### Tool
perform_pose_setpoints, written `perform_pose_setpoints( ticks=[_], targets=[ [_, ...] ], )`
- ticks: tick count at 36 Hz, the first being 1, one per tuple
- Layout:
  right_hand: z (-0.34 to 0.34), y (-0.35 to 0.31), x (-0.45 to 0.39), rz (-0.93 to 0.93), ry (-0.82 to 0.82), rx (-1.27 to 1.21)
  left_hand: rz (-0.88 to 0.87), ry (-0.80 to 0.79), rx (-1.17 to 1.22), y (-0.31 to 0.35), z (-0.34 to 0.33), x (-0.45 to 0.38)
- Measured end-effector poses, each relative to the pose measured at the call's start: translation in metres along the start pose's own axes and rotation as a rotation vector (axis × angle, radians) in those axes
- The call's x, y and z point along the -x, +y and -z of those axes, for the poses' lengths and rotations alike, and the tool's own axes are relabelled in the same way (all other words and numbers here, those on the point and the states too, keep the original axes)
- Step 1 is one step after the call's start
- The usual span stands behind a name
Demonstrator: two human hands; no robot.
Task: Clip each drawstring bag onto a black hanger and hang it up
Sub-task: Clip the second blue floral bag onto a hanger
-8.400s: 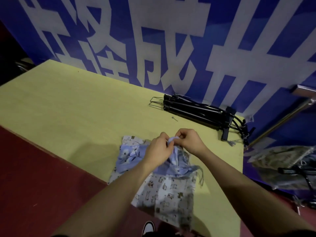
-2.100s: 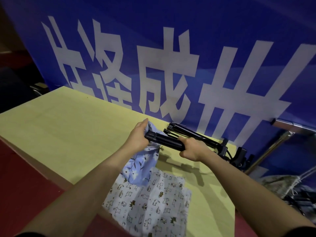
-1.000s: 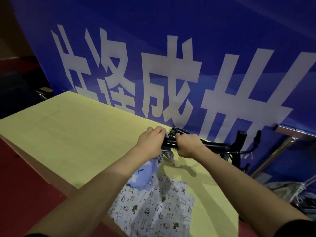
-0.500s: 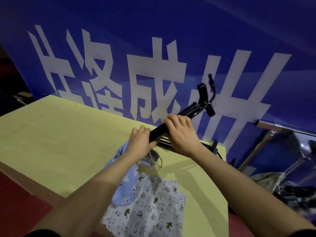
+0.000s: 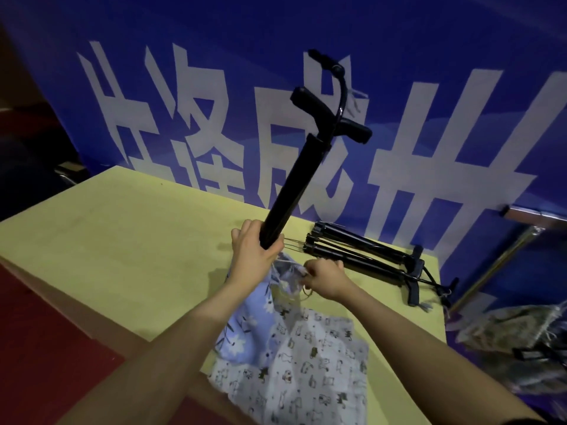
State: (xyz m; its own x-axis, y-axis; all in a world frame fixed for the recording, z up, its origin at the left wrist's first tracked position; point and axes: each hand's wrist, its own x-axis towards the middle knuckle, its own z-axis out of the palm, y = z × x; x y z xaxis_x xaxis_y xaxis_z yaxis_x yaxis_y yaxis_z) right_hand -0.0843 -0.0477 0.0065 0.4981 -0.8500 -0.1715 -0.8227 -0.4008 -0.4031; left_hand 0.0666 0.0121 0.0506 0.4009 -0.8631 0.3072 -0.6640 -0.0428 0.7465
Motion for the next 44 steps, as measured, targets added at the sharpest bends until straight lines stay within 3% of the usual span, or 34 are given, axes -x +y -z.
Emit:
perform_pose_setpoints(
  ticks=[4,7,11,16,23,27,33,38,44],
  targets=[
    [0.005,-0.003,-0.001,-0.021,0.162,-0.382,-0.003,0.031,0.016,-0.013,0.003,0.000],
    [0.023,-0.009,0.001,0.037,0.329,-0.518,-0.013,0.076,0.021,-0.018,0.004,0.000],
    [0.042,-0.020,0.008,0.058,0.316,-0.859,0.015,0.106,0.000,-0.020,0.003,-0.001],
    [0.057,-0.033,0.010,0.030,0.304,-1.075,0.032,0.094,0.060,-0.019,0.001,-0.005],
    [0.081,-0.053,0.016,0.088,0.415,-0.924,0.042,0.081,0.111,-0.017,-0.003,-0.005],
    [0.099,-0.063,0.023,0.171,0.395,-0.909,0.069,0.079,0.064,-0.018,-0.004,-0.002],
    [0.108,-0.086,0.020,0.203,0.268,-0.830,0.078,-0.022,-0.019,-0.026,-0.004,0.003],
    [0.094,-0.086,0.018,0.213,0.389,-0.823,0.058,-0.149,-0.079,-0.029,-0.002,0.002],
    [0.075,-0.078,0.019,0.203,0.369,-0.773,0.000,-0.287,-0.080,-0.026,0.011,-0.003]
  ],
)
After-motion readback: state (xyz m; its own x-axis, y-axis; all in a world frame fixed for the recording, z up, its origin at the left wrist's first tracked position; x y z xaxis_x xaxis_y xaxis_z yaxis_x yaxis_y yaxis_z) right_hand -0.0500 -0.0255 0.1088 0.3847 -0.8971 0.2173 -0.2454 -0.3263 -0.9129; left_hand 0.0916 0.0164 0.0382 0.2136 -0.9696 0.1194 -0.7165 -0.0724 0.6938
